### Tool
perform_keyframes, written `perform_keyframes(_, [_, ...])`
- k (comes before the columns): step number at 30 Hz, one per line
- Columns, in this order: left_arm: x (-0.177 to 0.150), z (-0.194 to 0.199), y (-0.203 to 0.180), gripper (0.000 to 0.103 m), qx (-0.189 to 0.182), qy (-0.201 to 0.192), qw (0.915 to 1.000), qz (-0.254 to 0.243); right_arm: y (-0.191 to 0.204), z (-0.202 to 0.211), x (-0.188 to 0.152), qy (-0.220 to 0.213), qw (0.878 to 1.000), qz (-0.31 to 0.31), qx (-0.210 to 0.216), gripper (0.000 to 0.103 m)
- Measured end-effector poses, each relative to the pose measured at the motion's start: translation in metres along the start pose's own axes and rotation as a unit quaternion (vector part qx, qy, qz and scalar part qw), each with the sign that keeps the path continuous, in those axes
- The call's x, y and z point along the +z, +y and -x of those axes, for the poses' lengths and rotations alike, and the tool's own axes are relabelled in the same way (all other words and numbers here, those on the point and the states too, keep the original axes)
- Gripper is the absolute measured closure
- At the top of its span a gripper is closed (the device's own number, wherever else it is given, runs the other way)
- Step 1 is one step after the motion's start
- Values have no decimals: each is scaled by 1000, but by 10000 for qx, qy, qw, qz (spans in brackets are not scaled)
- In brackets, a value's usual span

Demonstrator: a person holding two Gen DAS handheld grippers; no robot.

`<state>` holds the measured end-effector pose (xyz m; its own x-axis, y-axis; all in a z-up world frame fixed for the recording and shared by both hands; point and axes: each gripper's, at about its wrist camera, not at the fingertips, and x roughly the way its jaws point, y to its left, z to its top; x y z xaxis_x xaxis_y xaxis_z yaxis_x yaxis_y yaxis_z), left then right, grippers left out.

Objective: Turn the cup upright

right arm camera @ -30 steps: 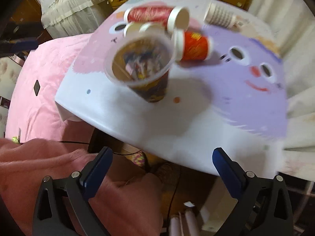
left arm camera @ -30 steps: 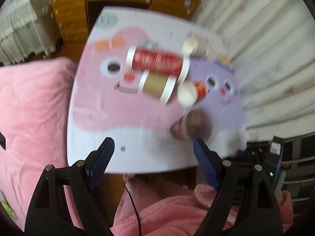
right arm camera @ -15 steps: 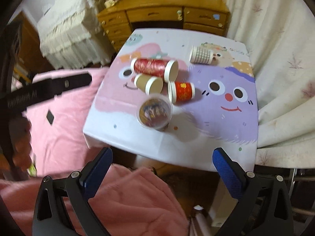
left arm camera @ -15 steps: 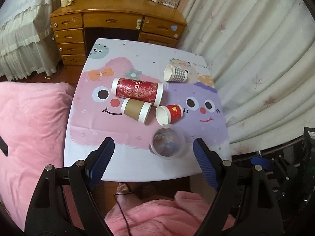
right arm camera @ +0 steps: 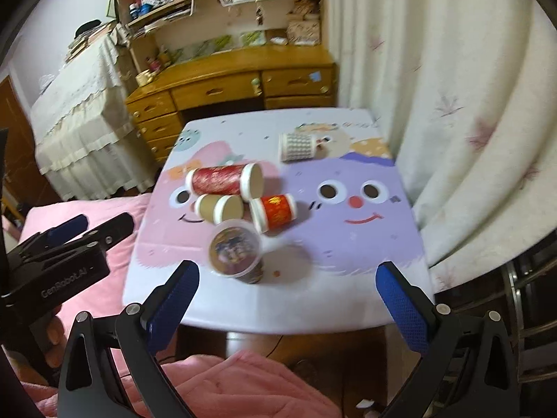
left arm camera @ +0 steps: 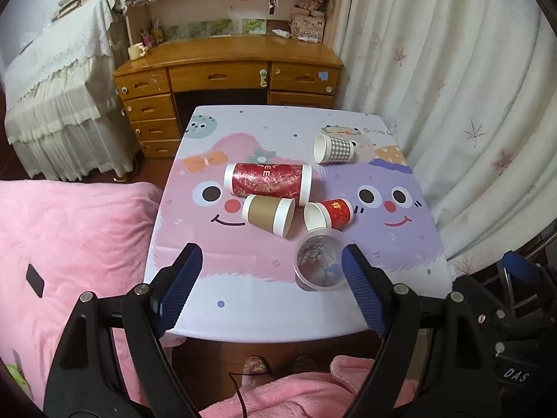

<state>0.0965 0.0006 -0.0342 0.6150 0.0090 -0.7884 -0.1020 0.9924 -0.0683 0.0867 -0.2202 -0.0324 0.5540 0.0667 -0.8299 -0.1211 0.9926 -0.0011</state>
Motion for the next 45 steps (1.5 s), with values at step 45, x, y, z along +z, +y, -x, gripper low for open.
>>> perform_keyframes(45, [-34, -8, -6, 1, 160, -192, 9996, 140, -19, -35, -20, -118, 9996, -229, 134, 0])
